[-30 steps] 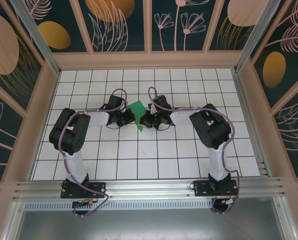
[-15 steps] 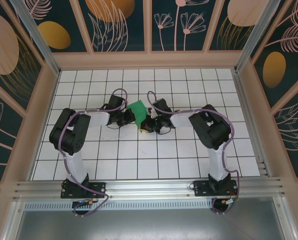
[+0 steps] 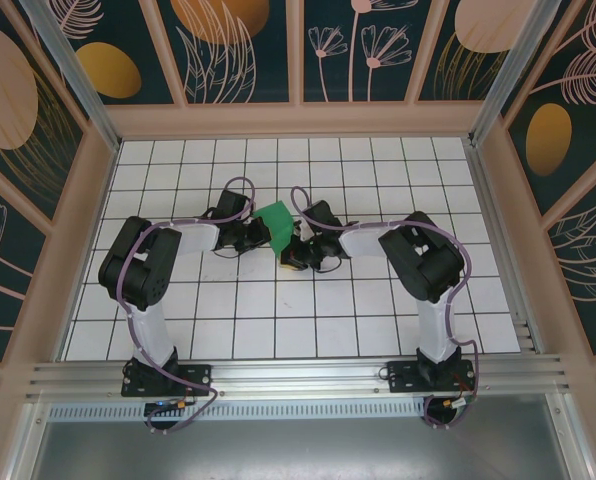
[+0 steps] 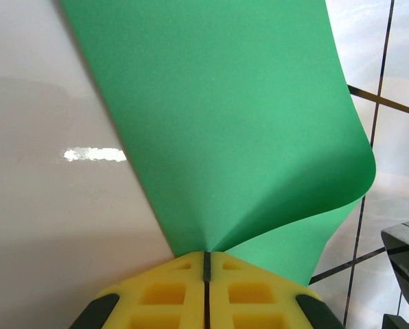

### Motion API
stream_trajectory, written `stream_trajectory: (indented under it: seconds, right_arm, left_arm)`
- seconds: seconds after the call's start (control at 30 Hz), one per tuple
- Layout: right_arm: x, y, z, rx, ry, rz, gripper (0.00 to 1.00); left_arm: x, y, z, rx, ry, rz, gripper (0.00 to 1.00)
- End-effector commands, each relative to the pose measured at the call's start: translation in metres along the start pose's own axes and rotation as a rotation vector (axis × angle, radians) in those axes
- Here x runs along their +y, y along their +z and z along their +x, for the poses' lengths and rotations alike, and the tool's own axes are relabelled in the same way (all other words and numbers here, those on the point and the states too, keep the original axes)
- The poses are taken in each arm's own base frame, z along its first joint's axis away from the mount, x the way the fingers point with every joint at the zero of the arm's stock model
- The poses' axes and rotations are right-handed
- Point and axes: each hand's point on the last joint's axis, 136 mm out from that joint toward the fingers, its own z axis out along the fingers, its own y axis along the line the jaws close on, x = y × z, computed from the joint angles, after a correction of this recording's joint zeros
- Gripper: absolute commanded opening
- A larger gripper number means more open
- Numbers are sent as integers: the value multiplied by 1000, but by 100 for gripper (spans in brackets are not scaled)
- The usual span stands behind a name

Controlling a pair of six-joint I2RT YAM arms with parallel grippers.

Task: Fold a paper plane with a square sheet of paper (pick it up from the middle)
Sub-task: Third fold the triangle at the center of the table.

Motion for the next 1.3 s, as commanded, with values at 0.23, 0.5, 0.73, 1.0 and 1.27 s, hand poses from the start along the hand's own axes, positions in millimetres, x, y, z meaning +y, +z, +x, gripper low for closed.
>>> stream_trajectory:
  seconds: [0.23, 0.5, 0.73, 1.0, 1.27]
  right_arm:
    - [48, -41, -38, -151, -133, -56, 8]
    - [28, -33, -72, -192, -138, 19, 8]
    - [11, -23, -88, -207, -115, 63, 8]
    - [-18, -13, -96, -203, -64, 128, 8]
    - [24, -34, -107, -217, -156, 19, 9]
  left_arm:
    - [36, 7, 10, 16, -18, -141, 8]
    - [37, 7, 11, 24, -18, -146, 8]
    - [39, 6, 11, 21, -17, -156, 8]
    - [41, 6, 13, 26, -15, -165, 8]
    - [44, 6, 13, 28, -9, -180, 7]
